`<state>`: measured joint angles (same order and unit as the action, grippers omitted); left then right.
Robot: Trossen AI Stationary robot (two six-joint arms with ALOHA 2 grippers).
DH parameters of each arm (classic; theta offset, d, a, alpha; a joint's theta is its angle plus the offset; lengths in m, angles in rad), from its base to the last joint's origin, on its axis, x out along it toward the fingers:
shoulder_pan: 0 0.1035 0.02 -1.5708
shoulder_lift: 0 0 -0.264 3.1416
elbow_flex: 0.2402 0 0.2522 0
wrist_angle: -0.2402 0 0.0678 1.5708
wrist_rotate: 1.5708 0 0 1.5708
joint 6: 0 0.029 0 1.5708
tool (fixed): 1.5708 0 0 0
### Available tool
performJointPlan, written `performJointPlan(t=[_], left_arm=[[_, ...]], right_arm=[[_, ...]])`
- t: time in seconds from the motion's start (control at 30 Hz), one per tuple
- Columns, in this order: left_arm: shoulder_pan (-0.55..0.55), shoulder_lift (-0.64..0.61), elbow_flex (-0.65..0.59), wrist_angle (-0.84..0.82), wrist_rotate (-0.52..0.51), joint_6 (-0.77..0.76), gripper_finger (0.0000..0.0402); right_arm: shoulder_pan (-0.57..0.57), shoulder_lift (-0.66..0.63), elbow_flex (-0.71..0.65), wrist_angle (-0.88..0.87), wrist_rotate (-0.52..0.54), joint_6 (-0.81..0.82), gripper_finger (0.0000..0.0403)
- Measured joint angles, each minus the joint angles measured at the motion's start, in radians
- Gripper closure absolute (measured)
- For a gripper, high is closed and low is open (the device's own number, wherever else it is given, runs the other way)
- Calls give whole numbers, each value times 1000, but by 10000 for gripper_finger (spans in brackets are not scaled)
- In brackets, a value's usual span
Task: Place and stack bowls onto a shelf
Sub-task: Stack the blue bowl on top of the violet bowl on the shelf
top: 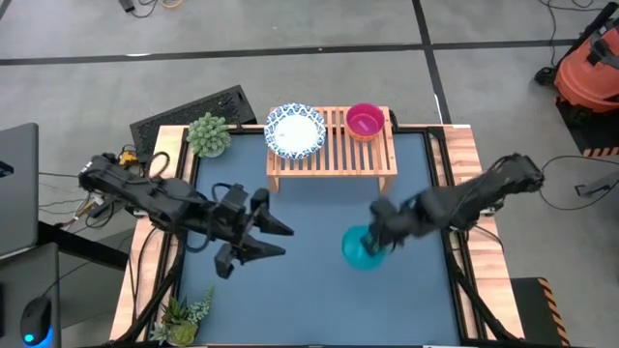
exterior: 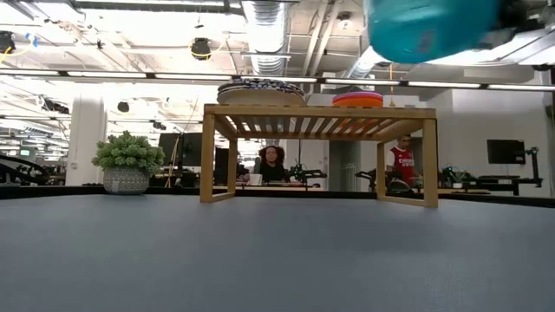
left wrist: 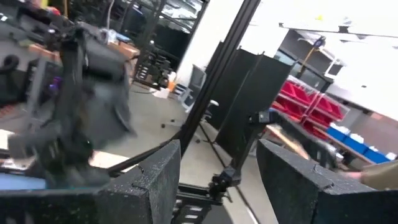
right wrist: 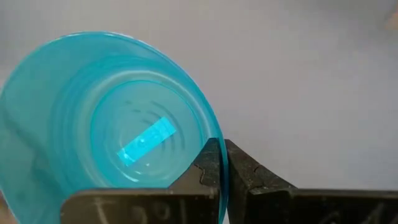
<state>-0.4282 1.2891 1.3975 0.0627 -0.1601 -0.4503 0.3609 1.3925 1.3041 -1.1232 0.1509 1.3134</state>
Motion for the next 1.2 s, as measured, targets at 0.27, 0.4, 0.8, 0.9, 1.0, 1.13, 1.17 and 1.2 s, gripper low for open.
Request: performJointPlan(t=[0.27,0.4,0.8,0.9,1.0,1.13,1.17,1.2], left_arm=[[0,-83,0,-166,-31,28,205],[1,-107,0,-228,-66,47,205],[107,-161,0,-283,-114,48,205],[155,-172,0,-284,-116,55,205],[209,-179,0,-285,-117,71,205],[264,-183,0,-290,-112,73,205],[275,-183,0,-293,-109,73,205],[283,-182,0,-297,-109,73,205]], right_arm=[[-403,-66,245,-266,109,-254,380],[-617,-44,352,-263,109,-404,380],[-1086,188,573,-230,-56,-884,380],[-1158,252,610,-222,-101,-958,380],[-1208,309,633,-222,-132,-1012,380],[-1243,361,636,-227,-178,-1059,380],[-1245,368,636,-227,-184,-1070,380],[-1245,377,636,-226,-184,-1080,380]])
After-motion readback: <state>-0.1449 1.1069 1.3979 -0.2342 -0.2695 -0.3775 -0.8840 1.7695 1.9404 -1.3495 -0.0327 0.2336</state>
